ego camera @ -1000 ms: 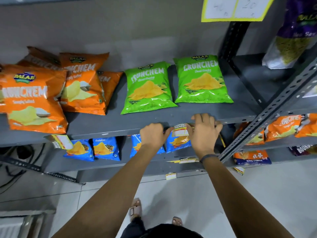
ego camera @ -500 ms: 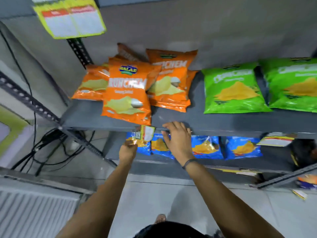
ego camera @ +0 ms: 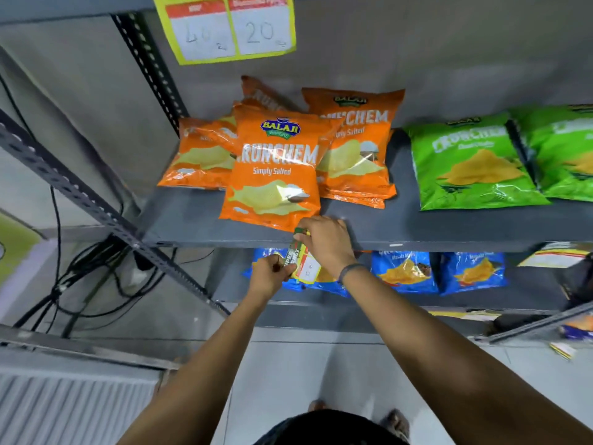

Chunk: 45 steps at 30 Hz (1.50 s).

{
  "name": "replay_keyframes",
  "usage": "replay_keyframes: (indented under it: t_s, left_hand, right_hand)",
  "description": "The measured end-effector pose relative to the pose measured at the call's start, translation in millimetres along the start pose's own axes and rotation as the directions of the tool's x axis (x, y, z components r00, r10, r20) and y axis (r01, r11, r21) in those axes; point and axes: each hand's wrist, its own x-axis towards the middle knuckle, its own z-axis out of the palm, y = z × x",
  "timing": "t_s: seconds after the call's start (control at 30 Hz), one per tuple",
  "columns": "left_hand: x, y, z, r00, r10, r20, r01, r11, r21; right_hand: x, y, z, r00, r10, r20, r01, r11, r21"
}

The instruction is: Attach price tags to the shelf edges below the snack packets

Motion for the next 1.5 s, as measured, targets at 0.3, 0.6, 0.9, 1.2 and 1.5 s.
replay_keyframes:
  t_s: [0.3,0.6,0.9,1.2,1.5]
  left_hand:
    - [-16,14,-46,0.967,0.204,-0.152,-0.119,0.892,0.435]
    - [-6,25,-45,0.929,0.361,-0.076,-0.187,0.638,0.747]
    - [-6,26,-50,0.906,0.409,-0.111,-0.204,0.65,0.732]
    - [-9,50,-48,0.923,0.355,-0.149,-0.135,0.66,0.739]
    - [-19,72,-56,0.928,0.324,-0.186,-0.064,0.628,0.776]
  right_hand:
    - [-29,6,2,0.997,-0.057,-0.056,0.043,0.976,-0.214]
    - [-27,-7,10,0.999,0.028,0.046,0.003,0.829,-0.559]
    - [-25,-3,11,0.999,0.015,-0.048,-0.035,0.892,-0.45]
    - [-18,-8,8,0.994,0.096,-0.047,-0.106,0.947,-0.305]
    - [-23,-7,-5,0.997,0.053,-0.049,-0.058,0.992,-0.115]
